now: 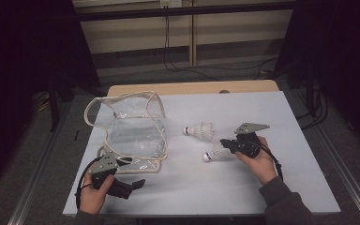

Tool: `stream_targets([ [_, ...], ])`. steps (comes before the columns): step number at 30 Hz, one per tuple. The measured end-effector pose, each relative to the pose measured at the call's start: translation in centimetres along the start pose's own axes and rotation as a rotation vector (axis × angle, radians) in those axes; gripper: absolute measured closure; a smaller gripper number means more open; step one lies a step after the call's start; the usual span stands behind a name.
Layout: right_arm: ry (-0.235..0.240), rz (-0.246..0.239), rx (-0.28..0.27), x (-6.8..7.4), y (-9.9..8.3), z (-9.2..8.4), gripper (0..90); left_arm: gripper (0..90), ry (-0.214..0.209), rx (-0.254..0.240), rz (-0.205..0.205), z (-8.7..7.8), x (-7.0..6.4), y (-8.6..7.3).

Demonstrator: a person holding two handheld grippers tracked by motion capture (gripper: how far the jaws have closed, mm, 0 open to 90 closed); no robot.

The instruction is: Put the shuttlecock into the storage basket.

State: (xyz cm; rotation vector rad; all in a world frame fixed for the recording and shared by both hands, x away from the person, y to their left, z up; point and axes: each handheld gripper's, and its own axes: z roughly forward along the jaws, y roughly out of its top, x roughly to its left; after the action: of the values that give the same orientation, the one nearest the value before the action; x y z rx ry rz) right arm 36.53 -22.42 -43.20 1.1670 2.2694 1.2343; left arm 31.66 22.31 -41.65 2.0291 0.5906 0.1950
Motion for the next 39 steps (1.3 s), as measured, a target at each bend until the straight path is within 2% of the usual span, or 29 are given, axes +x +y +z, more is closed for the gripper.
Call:
stream_targets([
  [6, -0.001, -0.005, 0.014, -0.2, -0.3, -0.1, 89.3, 5.4, 0.001, 0.004, 0.005, 0.0, 0.0, 0.0],
  [23, -0.007, -0.006, -0.017, -0.7, -0.2, -1.6, 83.2, 5.4, -0.001, 0.002, 0.001, 0.0, 0.0, 0.0],
  [34, -0.019, 0.028, -0.039, -0.9, -0.1, -2.4, 72.2, 5.3, -0.002, 0.005, 0.001, 0.0, 0.0, 0.0],
  [39, -0.015, 0.019, -0.051, -0.7, 0.3, -2.9, 65.8, 5.3, -0.001, 0.003, 0.001, 0.0, 0.0, 0.0],
])
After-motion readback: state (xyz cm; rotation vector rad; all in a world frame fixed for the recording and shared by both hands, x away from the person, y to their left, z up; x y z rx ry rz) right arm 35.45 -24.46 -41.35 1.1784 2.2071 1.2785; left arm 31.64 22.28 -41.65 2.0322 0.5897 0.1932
